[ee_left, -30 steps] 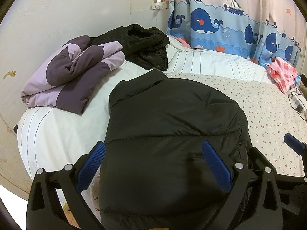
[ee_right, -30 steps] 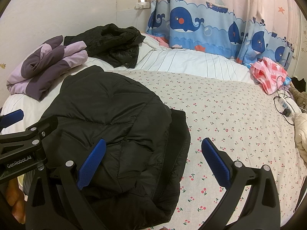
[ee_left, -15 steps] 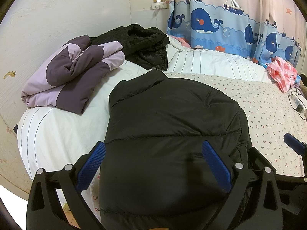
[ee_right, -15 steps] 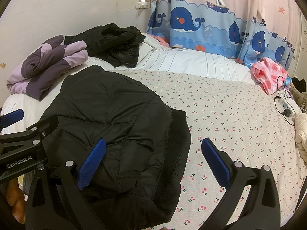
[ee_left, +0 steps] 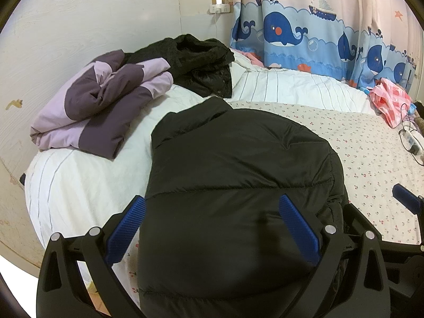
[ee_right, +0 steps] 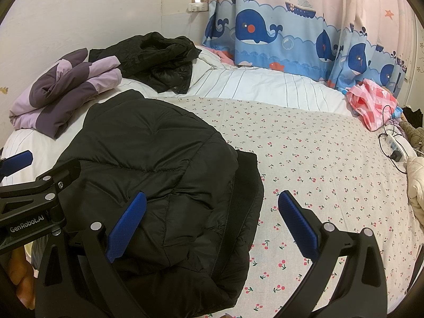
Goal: Fold large clothes
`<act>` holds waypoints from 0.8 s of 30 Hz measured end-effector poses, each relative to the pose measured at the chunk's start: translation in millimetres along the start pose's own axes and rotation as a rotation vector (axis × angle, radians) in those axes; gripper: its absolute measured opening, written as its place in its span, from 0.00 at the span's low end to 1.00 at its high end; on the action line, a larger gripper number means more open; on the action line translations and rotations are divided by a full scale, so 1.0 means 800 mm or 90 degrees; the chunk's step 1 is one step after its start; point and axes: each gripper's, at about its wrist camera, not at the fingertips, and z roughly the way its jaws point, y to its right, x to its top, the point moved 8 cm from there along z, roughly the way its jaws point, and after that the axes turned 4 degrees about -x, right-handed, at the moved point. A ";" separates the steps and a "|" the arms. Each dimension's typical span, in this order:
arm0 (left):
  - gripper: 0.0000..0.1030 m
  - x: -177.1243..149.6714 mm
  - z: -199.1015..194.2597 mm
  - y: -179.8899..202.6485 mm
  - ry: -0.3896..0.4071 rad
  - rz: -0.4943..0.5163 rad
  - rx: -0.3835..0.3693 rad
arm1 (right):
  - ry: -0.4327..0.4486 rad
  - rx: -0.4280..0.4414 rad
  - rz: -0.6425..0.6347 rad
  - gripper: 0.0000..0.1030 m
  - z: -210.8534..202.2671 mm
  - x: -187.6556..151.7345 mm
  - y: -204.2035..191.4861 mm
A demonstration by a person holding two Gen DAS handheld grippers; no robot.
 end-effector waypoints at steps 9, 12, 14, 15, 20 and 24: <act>0.93 0.003 0.002 0.000 -0.002 0.001 -0.010 | 0.000 -0.001 0.000 0.93 -0.001 0.000 -0.001; 0.93 0.001 0.003 -0.002 -0.006 -0.005 -0.010 | 0.000 0.001 0.001 0.93 0.000 -0.001 -0.001; 0.93 0.000 0.002 -0.001 -0.006 -0.004 -0.011 | 0.000 -0.001 -0.001 0.93 0.000 0.000 -0.001; 0.93 0.000 0.002 -0.001 -0.006 -0.004 -0.011 | 0.000 -0.002 -0.002 0.93 0.000 -0.001 -0.001; 0.93 -0.001 0.001 -0.001 -0.005 -0.001 -0.013 | 0.000 -0.001 -0.001 0.93 0.000 0.000 -0.001; 0.93 -0.002 0.000 0.001 -0.005 -0.001 -0.012 | 0.000 0.000 -0.001 0.93 0.000 0.000 -0.001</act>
